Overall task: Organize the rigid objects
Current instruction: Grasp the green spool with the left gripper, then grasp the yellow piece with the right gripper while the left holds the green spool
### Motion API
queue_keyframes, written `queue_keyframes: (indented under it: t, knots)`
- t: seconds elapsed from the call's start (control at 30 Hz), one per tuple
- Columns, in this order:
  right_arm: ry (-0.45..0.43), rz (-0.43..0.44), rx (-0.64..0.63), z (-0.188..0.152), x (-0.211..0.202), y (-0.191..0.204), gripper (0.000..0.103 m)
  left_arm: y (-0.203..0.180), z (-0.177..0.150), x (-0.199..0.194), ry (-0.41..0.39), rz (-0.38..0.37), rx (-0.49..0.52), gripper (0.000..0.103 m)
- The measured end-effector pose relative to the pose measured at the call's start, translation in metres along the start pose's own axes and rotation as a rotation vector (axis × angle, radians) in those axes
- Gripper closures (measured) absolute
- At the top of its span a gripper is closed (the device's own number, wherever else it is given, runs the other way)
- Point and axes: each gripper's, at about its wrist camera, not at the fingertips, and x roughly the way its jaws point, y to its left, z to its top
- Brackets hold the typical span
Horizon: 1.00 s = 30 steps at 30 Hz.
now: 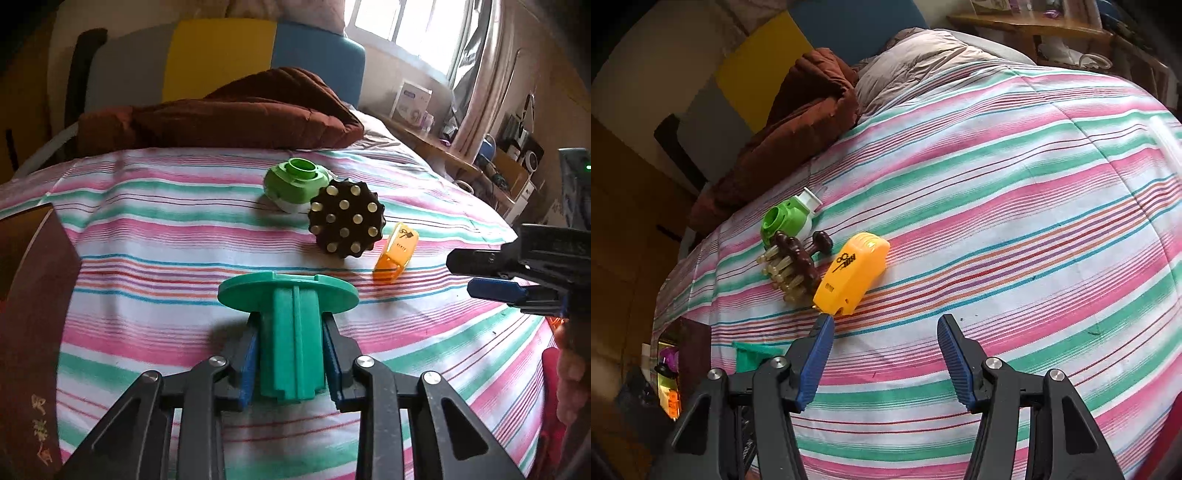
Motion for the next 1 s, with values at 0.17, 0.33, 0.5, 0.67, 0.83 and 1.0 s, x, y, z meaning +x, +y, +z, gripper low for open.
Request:
queue_keyframes:
  t: [0.17, 0.33, 0.5, 0.67, 0.83, 1.0]
  knots:
    - [0.007, -0.01, 0.026, -0.001, 0.003, -0.006, 0.044, -0.001, -0.008, -0.018, -0.054, 0.013, 0.044, 0.073]
    - [-0.017, -0.012, 0.021, -0.002, 0.002, -0.005, 0.044, 0.002, -0.023, -0.041, -0.112, 0.027, 0.076, 0.073]
    - [-0.068, 0.001, 0.012, -0.003, -0.003, 0.0, 0.044, 0.01, -0.031, -0.049, -0.131, 0.024, 0.067, 0.073]
    - [-0.076, 0.009, 0.019, -0.003, -0.001, 0.0, 0.044, 0.013, -0.035, -0.047, -0.117, -0.002, 0.058, 0.073]
    - [-0.042, -0.03, 0.059, 0.01, 0.008, 0.005, 0.043, 0.015, -0.035, -0.036, -0.079, 0.001, 0.042, 0.073]
    - [-0.022, -0.034, 0.177, 0.03, 0.033, 0.018, 0.043, 0.014, -0.037, -0.035, -0.082, -0.005, 0.05, 0.073]
